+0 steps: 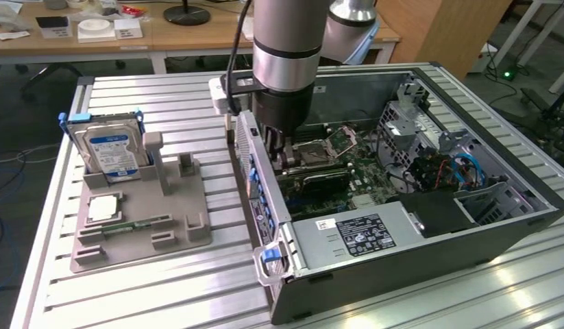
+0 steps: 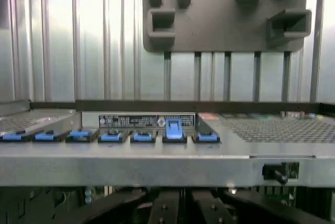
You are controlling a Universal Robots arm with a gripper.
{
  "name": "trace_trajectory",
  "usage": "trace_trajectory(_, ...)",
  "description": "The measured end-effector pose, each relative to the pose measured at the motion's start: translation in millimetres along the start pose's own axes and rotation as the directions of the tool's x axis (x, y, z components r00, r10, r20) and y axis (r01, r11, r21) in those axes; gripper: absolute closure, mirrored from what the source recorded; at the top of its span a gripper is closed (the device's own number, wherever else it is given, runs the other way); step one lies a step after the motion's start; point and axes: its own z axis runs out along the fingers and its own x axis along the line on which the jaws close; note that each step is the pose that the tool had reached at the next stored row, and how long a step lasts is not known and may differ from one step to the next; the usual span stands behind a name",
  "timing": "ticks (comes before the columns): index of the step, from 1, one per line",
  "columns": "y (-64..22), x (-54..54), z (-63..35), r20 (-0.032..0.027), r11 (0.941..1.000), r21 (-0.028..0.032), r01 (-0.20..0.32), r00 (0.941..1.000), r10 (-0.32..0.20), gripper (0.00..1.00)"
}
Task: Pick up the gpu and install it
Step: 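Press down on the gpu until it lock into place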
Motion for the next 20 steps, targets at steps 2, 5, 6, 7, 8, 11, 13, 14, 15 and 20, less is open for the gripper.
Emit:
trace_trajectory(2, 1.0, 0.2, 0.2, 0.0000, 1.0000, -0.0008, 0.000, 1.0000, 0.000, 0.90)
trace_trajectory(5, 0.5, 1.1, 1.1, -0.0002, 1.0000, -0.0013, -0.001, 1.0000, 0.001, 0.90)
trace_trajectory(6, -0.4, 1.3, 1.6, -0.0005, 1.0000, -0.0016, -0.001, 1.0000, 0.001, 0.90)
trace_trajectory(7, -1.7, 1.4, 2.3, -0.0005, 1.0000, -0.0017, -0.002, 1.0000, 0.002, 0.90)
trace_trajectory(8, -3.5, 1.3, 3.2, -0.0001, 1.0000, -0.0012, -0.002, 1.0000, 0.002, 0.90)
trace_trajectory(11, -11.3, 1.3, 4.7, -0.0001, 1.0000, -0.0012, -0.001, 1.0000, 0.001, 0.90)
trace_trajectory(13, -15.0, 1.3, 5.4, -0.0002, 1.0000, -0.0011, -0.001, 1.0000, 0.001, 0.90)
trace_trajectory(14, -16.5, 1.3, 5.9, 0.0000, 1.0000, -0.0011, -0.001, 1.0000, 0.001, 0.90)
trace_trajectory(15, -18.1, 1.3, 6.5, 0.0000, 1.0000, -0.0010, -0.001, 1.0000, 0.001, 0.90)
trace_trajectory(20, -20.6, 1.0, 7.3, -0.0006, 1.0000, -0.0016, -0.001, 1.0000, 0.001, 0.90)
